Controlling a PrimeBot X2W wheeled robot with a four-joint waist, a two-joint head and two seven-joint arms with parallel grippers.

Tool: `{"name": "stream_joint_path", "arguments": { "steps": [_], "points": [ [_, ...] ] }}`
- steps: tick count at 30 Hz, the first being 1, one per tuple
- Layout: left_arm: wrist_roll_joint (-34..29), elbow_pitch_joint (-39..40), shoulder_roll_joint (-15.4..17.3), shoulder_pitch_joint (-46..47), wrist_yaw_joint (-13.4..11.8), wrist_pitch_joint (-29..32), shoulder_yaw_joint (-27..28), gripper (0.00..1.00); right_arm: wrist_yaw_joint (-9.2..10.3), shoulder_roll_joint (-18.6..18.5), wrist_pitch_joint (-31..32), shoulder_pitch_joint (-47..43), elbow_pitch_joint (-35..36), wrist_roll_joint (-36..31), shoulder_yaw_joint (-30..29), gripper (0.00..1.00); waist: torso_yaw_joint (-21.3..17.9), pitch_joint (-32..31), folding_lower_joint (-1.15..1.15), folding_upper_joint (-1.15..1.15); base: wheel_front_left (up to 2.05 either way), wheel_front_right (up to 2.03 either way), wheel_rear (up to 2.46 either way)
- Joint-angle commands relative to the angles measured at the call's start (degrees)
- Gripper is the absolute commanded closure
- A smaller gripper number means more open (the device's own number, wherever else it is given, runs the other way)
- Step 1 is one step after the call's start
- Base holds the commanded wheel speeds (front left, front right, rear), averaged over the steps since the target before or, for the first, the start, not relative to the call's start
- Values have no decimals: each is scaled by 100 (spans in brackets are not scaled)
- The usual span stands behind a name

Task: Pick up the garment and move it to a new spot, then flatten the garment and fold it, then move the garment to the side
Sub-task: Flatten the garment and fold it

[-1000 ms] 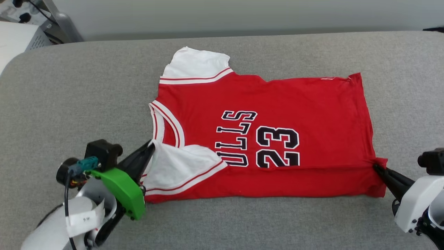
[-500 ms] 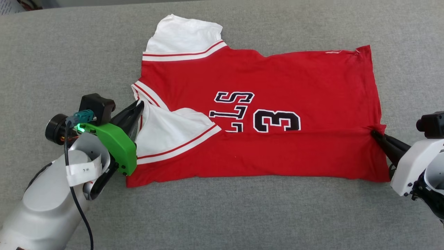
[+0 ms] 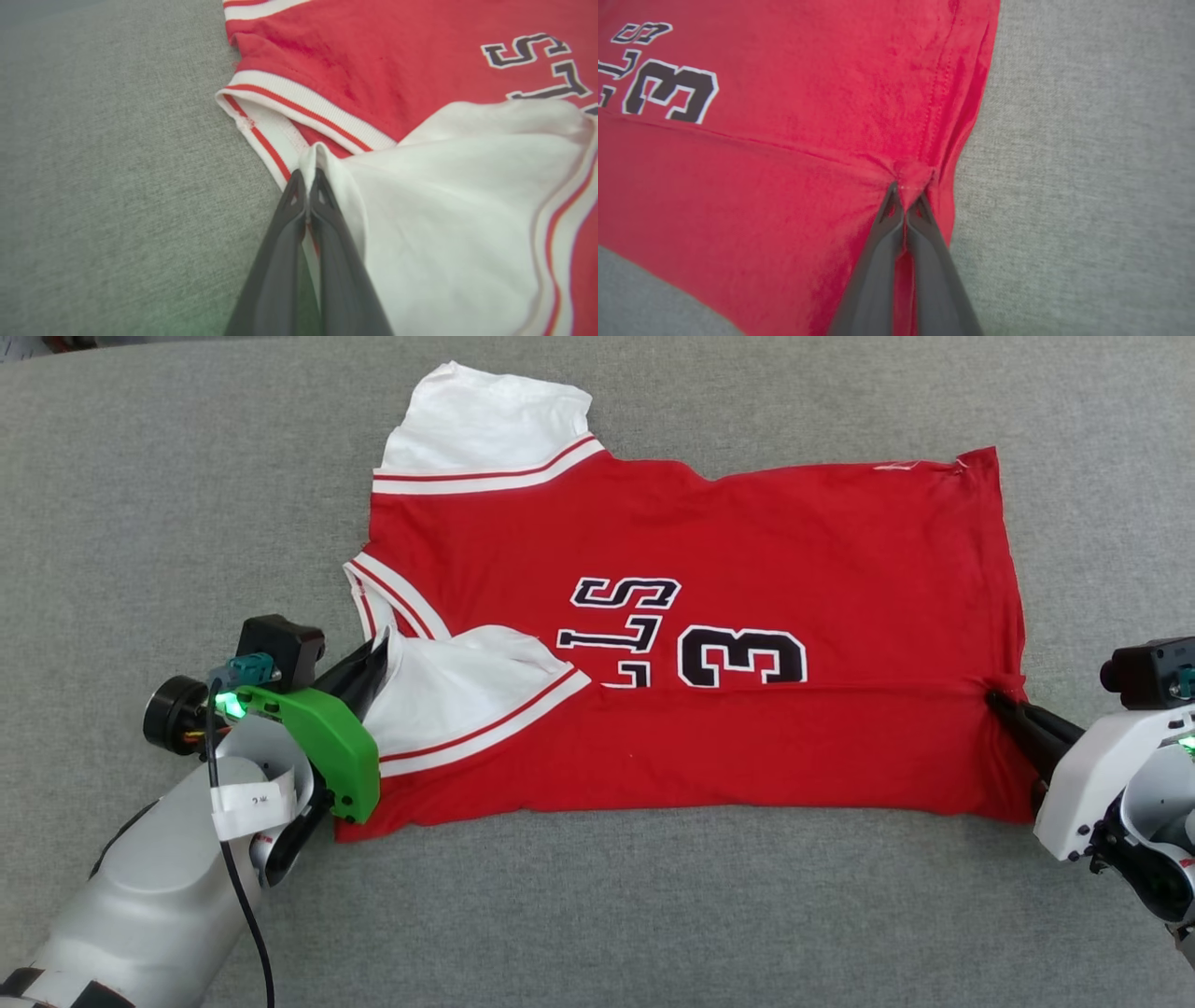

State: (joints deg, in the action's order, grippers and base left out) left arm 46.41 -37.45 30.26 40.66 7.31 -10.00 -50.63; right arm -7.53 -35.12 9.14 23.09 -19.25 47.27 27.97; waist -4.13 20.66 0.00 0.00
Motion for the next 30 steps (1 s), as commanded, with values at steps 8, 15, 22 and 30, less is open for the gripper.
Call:
{"name": "stream_joint_path", "arguments": {
  "steps": [8, 15, 22, 30],
  "points": [
    [74, -59, 175, 295, 17, -263, -203, 0, 4, -134, -503, -142, 104, 36, 1, 0, 198, -592, 0, 0, 0, 0, 0],
    [370, 469, 504, 591, 17, 454, -319, 0, 4, -194, -531, -491, 301, -35, -142, 0, 316, -941, 0, 0, 0, 0, 0],
    [1102, 991, 800, 843, 16, 2391, -521, 0, 4, -116, -447, -674, 417, -143, -314, 0, 332, -1067, 0, 0, 0, 0, 0],
    [1660, 1398, 883, 883, 13, 4050, -849, 0, 4, -9, -264, -801, 492, -153, -398, 0, 282, -1101, 0, 0, 0, 0, 0]
  ]
}}
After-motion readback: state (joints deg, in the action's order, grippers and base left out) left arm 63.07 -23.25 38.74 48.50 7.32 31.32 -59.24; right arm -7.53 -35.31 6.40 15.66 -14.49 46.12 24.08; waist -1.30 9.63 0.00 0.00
